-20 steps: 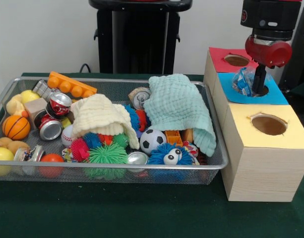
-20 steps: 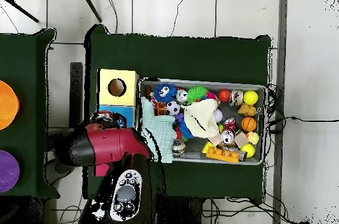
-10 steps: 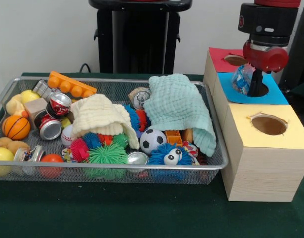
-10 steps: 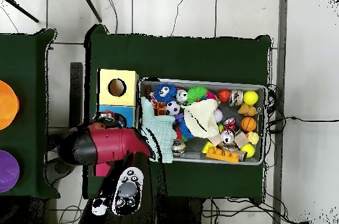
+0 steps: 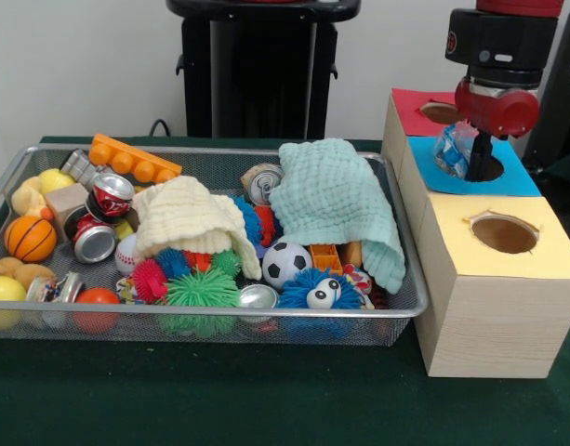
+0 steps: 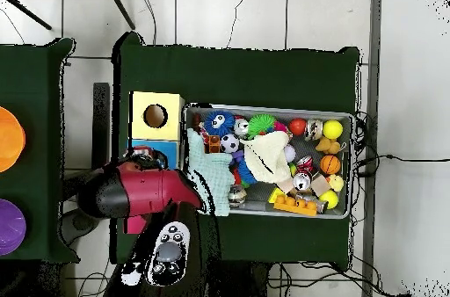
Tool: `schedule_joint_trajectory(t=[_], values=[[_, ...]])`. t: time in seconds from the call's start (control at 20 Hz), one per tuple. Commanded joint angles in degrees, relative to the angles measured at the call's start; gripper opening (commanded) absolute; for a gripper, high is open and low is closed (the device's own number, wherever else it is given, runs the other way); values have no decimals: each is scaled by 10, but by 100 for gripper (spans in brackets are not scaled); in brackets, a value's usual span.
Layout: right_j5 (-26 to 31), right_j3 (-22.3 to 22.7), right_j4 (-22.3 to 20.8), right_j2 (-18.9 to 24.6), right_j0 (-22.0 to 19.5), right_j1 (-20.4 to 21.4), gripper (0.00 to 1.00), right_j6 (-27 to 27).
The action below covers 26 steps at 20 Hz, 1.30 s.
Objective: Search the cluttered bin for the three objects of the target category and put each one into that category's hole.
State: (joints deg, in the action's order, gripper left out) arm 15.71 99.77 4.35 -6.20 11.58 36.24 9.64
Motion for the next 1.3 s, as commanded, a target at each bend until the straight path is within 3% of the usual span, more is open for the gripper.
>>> schedule_joint_trajectory(t=[0.05,0.35,0.55,1.3], values=[[1,6,25,-3,11,10,0,215],[-2,5,30,-8,17,14,0,217],[0,17,39,13,6,33,0,216],[36,16,36,-16,19,12,0,213]])
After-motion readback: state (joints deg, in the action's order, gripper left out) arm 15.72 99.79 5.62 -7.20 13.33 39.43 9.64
